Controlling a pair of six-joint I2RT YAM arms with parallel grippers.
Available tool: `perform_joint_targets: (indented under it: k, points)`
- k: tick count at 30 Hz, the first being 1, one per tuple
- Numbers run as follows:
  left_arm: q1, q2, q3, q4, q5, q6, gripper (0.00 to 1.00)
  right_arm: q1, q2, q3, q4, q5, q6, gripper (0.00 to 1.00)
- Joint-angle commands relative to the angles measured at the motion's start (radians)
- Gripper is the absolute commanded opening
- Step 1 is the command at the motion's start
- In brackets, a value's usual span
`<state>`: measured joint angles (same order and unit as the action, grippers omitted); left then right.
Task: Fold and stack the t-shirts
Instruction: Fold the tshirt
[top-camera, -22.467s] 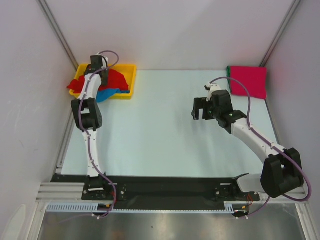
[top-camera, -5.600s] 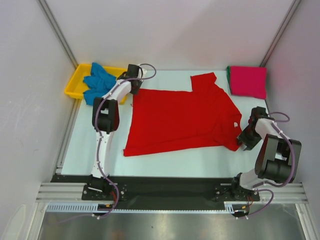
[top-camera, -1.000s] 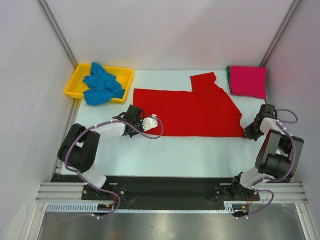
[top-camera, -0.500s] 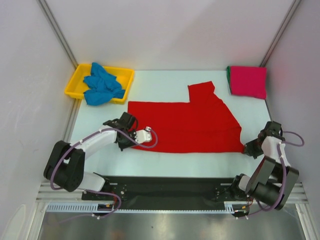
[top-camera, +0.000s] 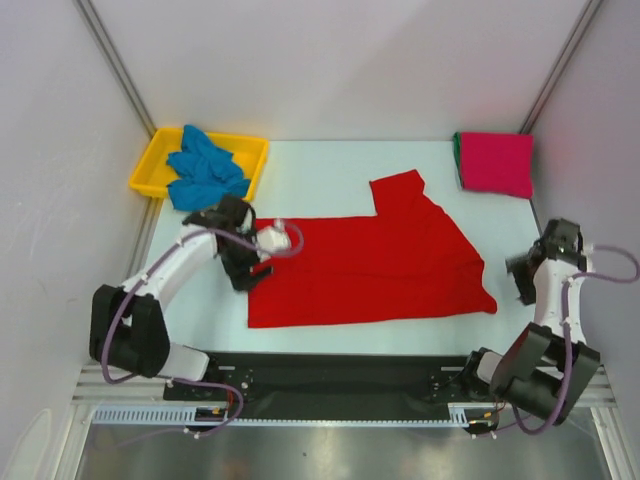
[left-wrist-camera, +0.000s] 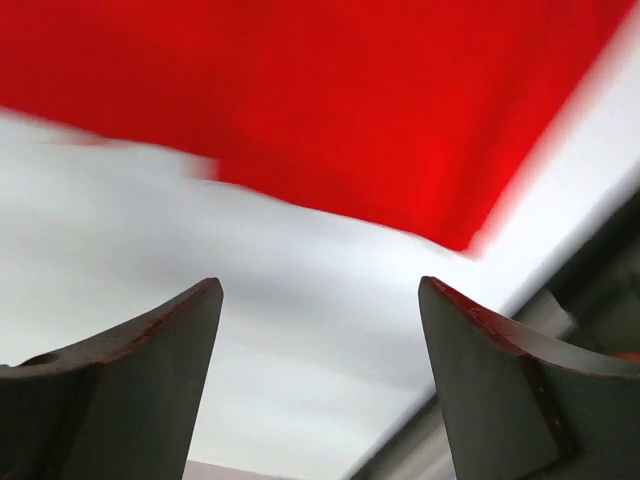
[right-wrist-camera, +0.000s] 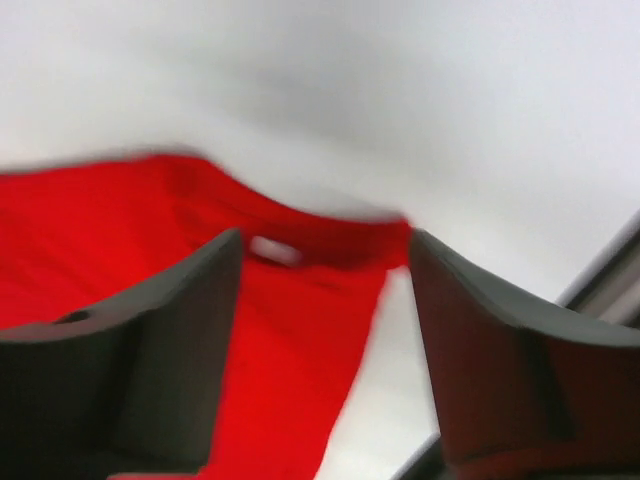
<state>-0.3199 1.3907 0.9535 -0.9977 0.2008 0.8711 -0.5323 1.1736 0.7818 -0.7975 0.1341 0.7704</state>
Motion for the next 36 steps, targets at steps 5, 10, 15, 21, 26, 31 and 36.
perform_joint_targets:
  k: [5,10,15,21,26,31,36]
  points:
    - [0.111,0.278,0.487,0.303,0.019,-0.407,0.68,0.47,0.171,0.423,0.256,0.19,-0.36,0.84]
    - [0.111,0.462,0.632,0.314,-0.076,-0.451,0.67,0.558,0.463,0.696,0.245,0.021,-0.522,0.76]
    - [0.108,0.609,0.7,0.317,-0.136,-0.419,0.71,0.586,0.797,0.933,0.155,-0.114,-0.599,0.64]
    - [0.11,0.744,0.795,0.288,-0.176,-0.403,0.7,0.595,1.091,1.191,0.089,-0.153,-0.608,0.6]
    - [0.117,0.797,0.804,0.278,-0.196,-0.379,0.68,0.591,1.242,1.369,0.037,-0.171,-0.585,0.6]
    - [0.13,0.803,0.786,0.223,-0.114,-0.351,0.61,0.591,1.327,1.481,0.027,-0.217,-0.557,0.59]
    - [0.124,0.795,0.737,0.234,-0.086,-0.327,0.53,0.598,1.35,1.481,0.053,-0.22,-0.536,0.43]
